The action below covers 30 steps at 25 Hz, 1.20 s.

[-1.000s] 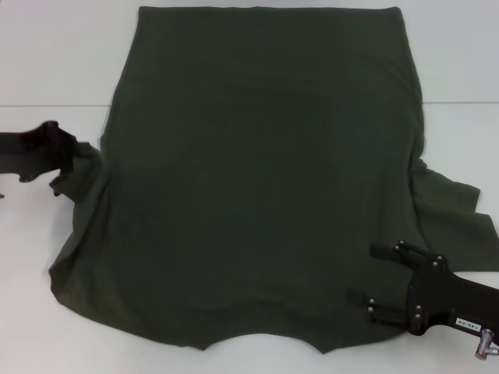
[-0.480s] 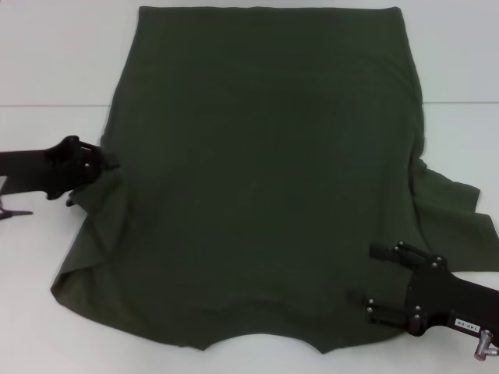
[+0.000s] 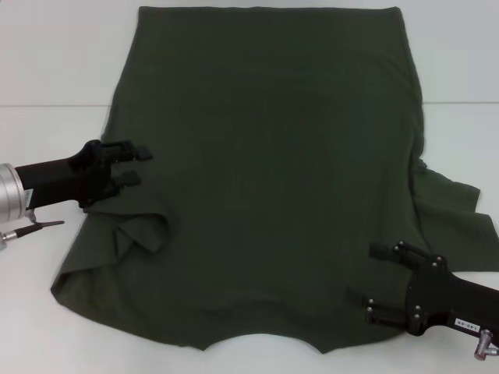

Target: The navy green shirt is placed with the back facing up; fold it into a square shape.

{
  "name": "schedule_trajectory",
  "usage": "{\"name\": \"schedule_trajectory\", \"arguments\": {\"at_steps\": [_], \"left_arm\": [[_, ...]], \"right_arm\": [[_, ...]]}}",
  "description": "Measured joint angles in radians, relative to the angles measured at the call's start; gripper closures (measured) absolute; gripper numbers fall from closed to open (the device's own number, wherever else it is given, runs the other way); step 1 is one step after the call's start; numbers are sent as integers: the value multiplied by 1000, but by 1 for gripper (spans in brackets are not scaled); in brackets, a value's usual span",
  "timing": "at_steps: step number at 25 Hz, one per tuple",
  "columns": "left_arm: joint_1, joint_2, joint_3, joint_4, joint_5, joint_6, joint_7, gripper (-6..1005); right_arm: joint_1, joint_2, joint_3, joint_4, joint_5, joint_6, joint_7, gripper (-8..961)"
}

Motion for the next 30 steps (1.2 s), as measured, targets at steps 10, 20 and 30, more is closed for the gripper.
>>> {"name": "schedule_trajectory", "arguments": {"at_steps": [10,20,30], "left_arm": [[24,-2,-2,-8,-78,154,343,441],[168,-109,11,89,-151,406,1096,341],[206,-126,94,101,-142,410,1210,98]], "right_arm": [[-4,0,31,2,9,0,13,30],[-11,-10,91,-194,43,37,509,30],[57,-115,16,-651,-275,-22,1311,31]]}}
